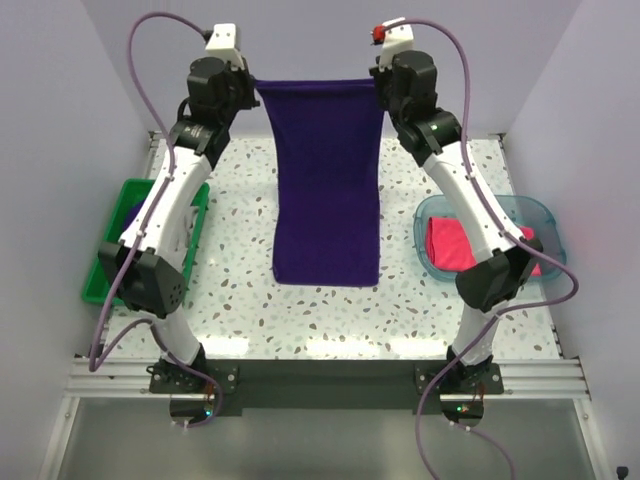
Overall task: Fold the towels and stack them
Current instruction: Fold the towel
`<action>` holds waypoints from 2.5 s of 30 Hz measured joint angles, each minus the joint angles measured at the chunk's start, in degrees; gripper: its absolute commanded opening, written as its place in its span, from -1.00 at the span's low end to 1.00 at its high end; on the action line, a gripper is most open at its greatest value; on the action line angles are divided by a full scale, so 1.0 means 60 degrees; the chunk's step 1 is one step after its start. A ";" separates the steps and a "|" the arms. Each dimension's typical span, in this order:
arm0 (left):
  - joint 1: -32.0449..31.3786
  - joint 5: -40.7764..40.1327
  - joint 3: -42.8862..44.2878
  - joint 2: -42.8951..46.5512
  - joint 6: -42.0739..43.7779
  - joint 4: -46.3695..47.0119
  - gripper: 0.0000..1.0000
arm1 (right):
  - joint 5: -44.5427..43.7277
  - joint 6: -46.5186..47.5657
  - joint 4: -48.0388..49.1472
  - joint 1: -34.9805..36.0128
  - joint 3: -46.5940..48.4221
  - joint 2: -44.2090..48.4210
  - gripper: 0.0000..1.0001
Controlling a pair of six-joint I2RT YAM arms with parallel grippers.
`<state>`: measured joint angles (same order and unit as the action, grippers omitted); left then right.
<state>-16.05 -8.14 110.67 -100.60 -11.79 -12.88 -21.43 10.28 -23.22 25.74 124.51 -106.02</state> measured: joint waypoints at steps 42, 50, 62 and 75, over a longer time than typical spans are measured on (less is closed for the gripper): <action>0.0503 0.4040 -0.8036 0.2623 -0.2681 -0.1657 -1.00 | 0.3264 -0.4594 -0.3056 -0.0423 -0.7195 0.1690 -1.00; 0.0426 0.4386 -0.9938 0.4171 -0.2728 -0.1450 -1.00 | 0.3840 -0.5071 -0.2779 -0.0138 -0.9315 0.3024 -1.00; -0.0787 0.4309 -1.2138 0.3552 -0.3024 -0.0426 -1.00 | 0.4164 -0.5661 -0.1723 -0.0098 -1.1318 0.2299 -1.00; -0.0900 0.3381 -1.1056 0.3734 -0.3191 -0.1337 -1.00 | 0.3515 -0.5424 -0.2565 -0.0098 -1.0109 0.2459 -1.00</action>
<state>-21.45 12.14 44.34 -78.19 -30.94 -20.91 -0.34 -22.26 -38.61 25.15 63.86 -91.26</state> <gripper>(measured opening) 0.021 0.010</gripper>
